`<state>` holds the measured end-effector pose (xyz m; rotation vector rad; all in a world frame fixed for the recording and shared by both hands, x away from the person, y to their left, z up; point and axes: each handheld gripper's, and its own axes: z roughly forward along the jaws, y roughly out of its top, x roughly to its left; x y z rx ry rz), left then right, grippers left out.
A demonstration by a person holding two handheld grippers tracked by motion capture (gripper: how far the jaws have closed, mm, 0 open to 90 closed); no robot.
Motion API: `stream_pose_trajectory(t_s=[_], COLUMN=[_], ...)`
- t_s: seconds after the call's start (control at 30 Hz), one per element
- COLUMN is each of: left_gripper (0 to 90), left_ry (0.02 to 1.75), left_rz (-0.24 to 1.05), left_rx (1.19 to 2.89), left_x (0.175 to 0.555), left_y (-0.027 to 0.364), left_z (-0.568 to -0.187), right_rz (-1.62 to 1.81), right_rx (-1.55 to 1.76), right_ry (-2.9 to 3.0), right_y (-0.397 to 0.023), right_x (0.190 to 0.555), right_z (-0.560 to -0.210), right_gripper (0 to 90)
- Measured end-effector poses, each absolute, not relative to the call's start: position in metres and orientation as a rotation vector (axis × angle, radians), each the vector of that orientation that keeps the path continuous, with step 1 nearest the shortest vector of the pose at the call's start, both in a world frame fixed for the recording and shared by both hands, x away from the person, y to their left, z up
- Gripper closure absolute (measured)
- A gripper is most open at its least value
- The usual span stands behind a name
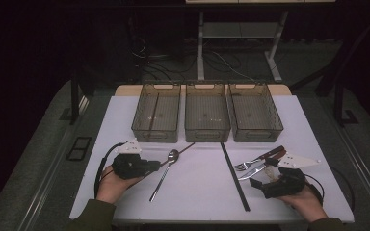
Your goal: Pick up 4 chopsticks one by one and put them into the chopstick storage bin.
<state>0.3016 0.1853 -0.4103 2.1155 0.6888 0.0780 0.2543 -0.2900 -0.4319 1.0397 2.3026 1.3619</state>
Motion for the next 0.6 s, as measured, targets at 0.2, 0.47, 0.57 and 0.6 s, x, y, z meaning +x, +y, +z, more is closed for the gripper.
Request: stream_pose_trajectory(t_s=[0.2, 0.47, 0.57, 0.6], left_gripper=[84.6, 84.5, 84.5, 84.5], left_ry=[0.704, 0.714, 0.713, 0.718], left_rz=[0.088, 0.115, 0.129, 0.133], left_rx=[2.092, 2.075, 2.069, 2.065], left_x=[0.305, 0.311, 0.314, 0.315], left_y=[0.185, 0.184, 0.184, 0.183], left_z=[-0.406, -0.400, -0.396, -0.395], right_rz=[1.362, 1.362, 1.361, 1.362], right_rx=[1.041, 1.040, 1.043, 1.042], right_ry=[2.303, 2.303, 2.302, 2.303], right_y=[-0.290, -0.290, -0.290, -0.290], right_x=[0.254, 0.254, 0.254, 0.254], right_z=[-0.432, -0.432, -0.432, -0.432], right_gripper=[0.5, 0.5, 0.5, 0.5])
